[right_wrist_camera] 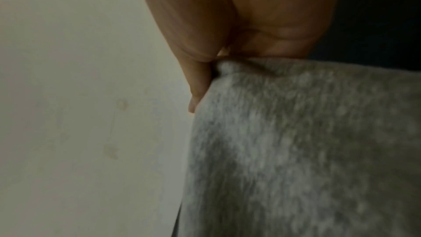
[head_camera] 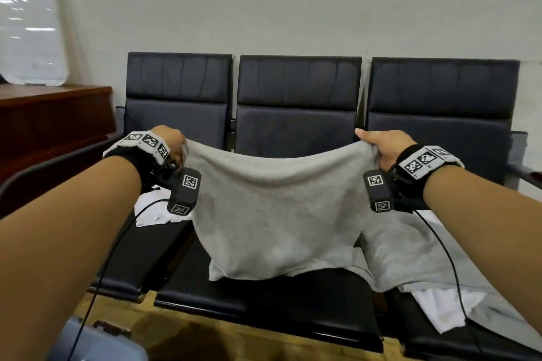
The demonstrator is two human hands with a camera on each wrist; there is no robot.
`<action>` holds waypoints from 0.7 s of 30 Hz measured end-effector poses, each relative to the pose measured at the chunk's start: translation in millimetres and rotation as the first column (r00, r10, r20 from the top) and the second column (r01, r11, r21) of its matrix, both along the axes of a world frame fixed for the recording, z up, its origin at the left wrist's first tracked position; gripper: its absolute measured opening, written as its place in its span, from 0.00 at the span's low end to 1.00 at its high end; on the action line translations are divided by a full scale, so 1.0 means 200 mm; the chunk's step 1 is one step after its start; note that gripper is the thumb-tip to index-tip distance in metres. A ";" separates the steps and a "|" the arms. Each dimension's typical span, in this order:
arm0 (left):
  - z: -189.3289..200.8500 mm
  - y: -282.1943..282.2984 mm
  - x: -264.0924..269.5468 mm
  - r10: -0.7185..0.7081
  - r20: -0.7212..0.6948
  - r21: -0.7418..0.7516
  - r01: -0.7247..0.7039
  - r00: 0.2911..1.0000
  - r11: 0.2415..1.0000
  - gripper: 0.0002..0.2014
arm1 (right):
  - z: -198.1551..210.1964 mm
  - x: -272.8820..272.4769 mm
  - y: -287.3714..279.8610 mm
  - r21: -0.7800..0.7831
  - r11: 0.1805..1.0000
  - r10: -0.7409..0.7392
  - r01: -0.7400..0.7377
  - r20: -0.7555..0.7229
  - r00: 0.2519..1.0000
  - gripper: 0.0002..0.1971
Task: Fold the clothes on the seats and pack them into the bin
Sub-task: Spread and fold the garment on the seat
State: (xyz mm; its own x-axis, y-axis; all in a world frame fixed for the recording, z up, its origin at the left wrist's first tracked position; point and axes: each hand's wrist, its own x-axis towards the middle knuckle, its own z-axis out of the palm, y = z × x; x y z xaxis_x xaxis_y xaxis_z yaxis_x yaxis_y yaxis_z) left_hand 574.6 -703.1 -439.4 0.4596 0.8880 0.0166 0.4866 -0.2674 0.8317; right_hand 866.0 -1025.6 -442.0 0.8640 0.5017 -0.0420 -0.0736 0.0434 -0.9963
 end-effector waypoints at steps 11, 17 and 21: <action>0.11 0.02 0.03 -0.010 0.444 -0.074 0.048 0.896 0.996 0.28 | 0.10 0.06 -0.01 0.235 0.966 -0.159 0.110 0.197 0.967 0.14; 0.31 0.03 -0.01 -0.052 0.548 0.090 0.003 0.835 0.996 0.14 | 0.25 0.07 -0.02 0.221 0.975 -0.037 -0.021 0.254 0.966 0.16; 0.28 0.01 -0.07 -0.214 0.321 0.125 0.183 0.923 0.975 0.06 | 0.22 0.11 -0.05 -0.121 0.992 0.026 0.022 0.381 0.924 0.10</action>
